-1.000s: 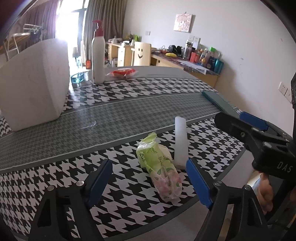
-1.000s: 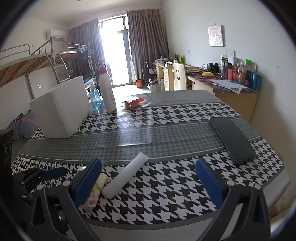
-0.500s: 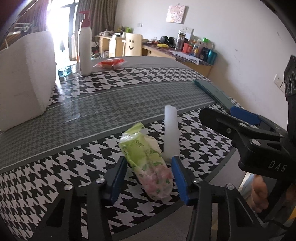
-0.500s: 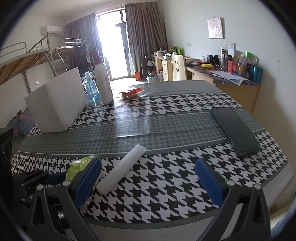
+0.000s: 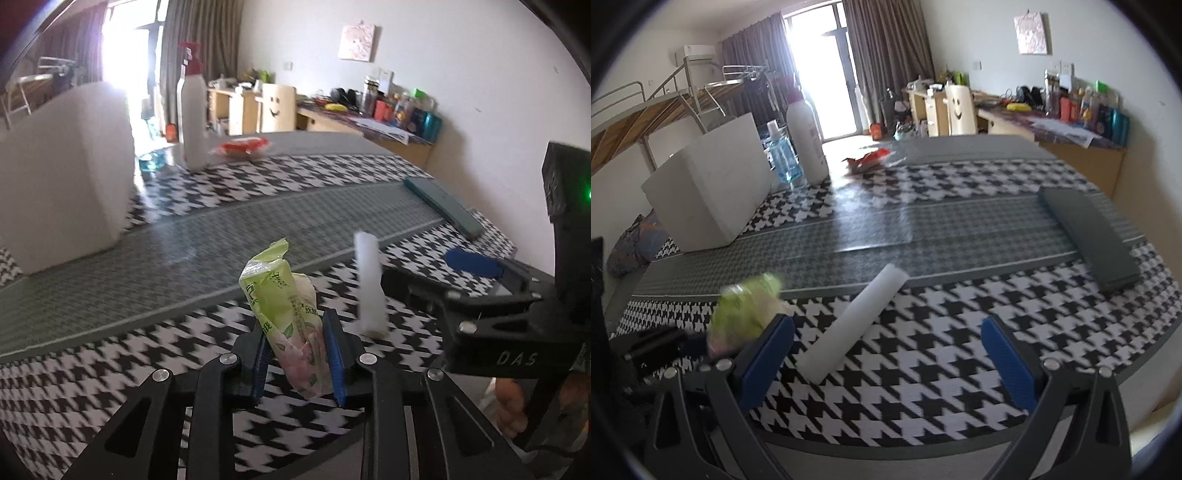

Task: Organize soft objects
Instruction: 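Close the right tool on the white foam roll and lift it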

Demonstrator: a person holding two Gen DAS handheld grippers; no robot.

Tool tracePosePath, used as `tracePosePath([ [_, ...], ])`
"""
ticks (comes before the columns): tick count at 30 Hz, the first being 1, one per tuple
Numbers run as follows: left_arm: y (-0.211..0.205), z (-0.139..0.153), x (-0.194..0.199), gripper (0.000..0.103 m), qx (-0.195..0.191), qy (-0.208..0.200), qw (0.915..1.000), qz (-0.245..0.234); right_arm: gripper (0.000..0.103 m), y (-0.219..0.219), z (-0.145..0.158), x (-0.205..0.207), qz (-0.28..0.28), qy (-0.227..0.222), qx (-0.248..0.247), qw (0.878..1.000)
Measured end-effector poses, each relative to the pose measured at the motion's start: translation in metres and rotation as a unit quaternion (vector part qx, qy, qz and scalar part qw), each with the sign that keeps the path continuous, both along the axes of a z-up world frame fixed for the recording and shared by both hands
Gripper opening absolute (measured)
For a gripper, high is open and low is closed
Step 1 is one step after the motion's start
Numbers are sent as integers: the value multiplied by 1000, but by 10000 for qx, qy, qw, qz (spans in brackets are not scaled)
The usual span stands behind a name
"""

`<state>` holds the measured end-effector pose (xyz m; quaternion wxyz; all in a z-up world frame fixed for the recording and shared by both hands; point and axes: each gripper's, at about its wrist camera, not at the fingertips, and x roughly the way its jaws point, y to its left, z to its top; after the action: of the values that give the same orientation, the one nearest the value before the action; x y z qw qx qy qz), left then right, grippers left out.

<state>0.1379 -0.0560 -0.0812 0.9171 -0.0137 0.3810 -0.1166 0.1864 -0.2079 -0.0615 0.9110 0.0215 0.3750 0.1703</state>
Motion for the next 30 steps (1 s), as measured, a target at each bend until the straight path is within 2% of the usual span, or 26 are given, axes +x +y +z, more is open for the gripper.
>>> tracePosePath([
  [5, 10, 1, -1, 29, -31, -32, 9999, 126, 100, 11, -6, 3, 53, 113, -58, 9999],
  [9, 12, 0, 0, 29, -45, -26, 9998, 175, 81, 18, -12, 6, 118, 359, -108, 9992],
  [12, 16, 0, -2, 29, -50, -61, 9997, 223, 73, 23, -15, 7, 114, 442, -190, 9988],
  [16, 22, 2, -5, 29, -84, -120, 9996, 249, 66, 30, -14, 7, 64, 479, -348, 9982],
  [18, 24, 3, -8, 29, -95, -175, 9995, 242, 59, 34, -13, 7, 27, 514, -421, 9978],
  [22, 35, 5, -12, 29, -131, -235, 9993, 250, 52, 43, -12, 10, -149, 615, -554, 9965],
  [24, 39, 7, -14, 29, -136, -289, 9992, 242, 44, 48, -11, 11, -218, 690, -604, 9956],
  [30, 46, 9, -15, 29, -233, -356, 9989, 191, 36, 58, -12, 13, -582, 683, -901, 9919],
])
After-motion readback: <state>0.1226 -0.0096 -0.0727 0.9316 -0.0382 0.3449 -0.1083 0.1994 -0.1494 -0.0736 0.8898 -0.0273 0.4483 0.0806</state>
